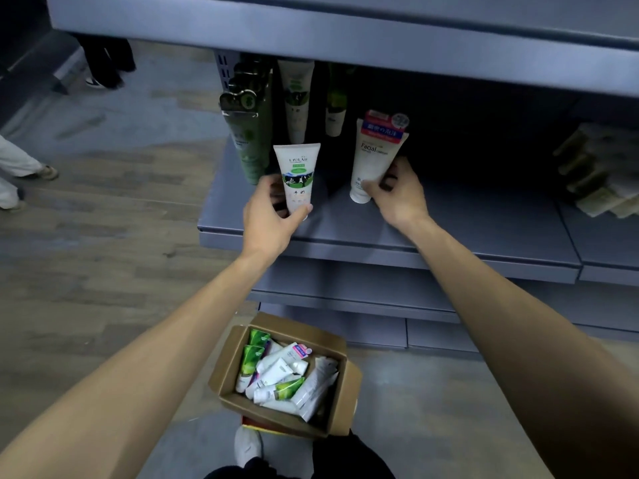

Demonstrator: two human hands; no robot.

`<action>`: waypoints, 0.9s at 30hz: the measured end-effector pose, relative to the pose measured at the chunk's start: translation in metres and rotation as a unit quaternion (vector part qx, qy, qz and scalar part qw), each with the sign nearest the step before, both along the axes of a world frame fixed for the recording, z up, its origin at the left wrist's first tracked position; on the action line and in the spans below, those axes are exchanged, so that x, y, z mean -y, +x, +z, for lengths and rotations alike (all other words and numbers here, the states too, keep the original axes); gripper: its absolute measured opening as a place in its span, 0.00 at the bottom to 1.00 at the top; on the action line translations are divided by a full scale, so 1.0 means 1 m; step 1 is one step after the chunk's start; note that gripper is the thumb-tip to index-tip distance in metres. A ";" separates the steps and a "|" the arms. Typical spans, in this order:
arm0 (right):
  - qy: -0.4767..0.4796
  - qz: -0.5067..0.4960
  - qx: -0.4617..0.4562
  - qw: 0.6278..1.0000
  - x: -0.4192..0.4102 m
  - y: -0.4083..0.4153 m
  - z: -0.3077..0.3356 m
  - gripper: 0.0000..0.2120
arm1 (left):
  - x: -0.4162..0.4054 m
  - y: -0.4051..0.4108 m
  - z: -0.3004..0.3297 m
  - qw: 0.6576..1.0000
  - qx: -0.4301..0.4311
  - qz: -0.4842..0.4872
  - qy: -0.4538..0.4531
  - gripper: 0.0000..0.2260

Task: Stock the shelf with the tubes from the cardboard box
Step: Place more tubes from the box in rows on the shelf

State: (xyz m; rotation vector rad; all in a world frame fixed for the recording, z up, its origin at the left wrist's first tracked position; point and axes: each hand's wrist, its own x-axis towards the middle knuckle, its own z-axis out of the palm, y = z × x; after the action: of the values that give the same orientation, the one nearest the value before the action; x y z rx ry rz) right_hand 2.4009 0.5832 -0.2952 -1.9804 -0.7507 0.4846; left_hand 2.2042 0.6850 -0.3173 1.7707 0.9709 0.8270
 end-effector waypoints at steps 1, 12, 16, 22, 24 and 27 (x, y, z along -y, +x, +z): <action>0.009 -0.017 -0.005 1.000 0.001 -0.002 0.000 0.24 | 0.001 0.001 -0.004 1.000 0.000 0.014 0.002 0.23; 0.004 -0.034 0.089 0.995 -0.022 0.028 -0.010 0.20 | -0.004 0.031 -0.031 0.996 -0.041 0.056 0.061 0.15; -0.030 -0.032 0.126 0.991 -0.049 0.059 -0.007 0.22 | -0.015 0.047 -0.040 0.996 -0.014 0.042 0.082 0.14; -0.015 -0.028 0.121 0.992 -0.088 0.094 -0.010 0.23 | -0.027 0.059 -0.046 0.991 0.008 0.016 0.130 0.14; -0.011 -0.029 0.120 0.992 -0.099 0.102 -0.012 0.24 | -0.029 0.063 -0.047 0.990 0.009 0.012 0.144 0.15; 0.001 -0.025 0.116 0.993 -0.111 0.111 -0.013 0.25 | -0.030 0.065 -0.049 0.989 0.006 0.013 0.148 0.14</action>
State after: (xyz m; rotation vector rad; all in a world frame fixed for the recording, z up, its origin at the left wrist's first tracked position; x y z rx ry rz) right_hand 2.5121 0.6944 -0.3081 -2.0714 -0.8417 0.2256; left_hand 2.2687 0.7148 -0.3662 2.0052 0.9009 1.0410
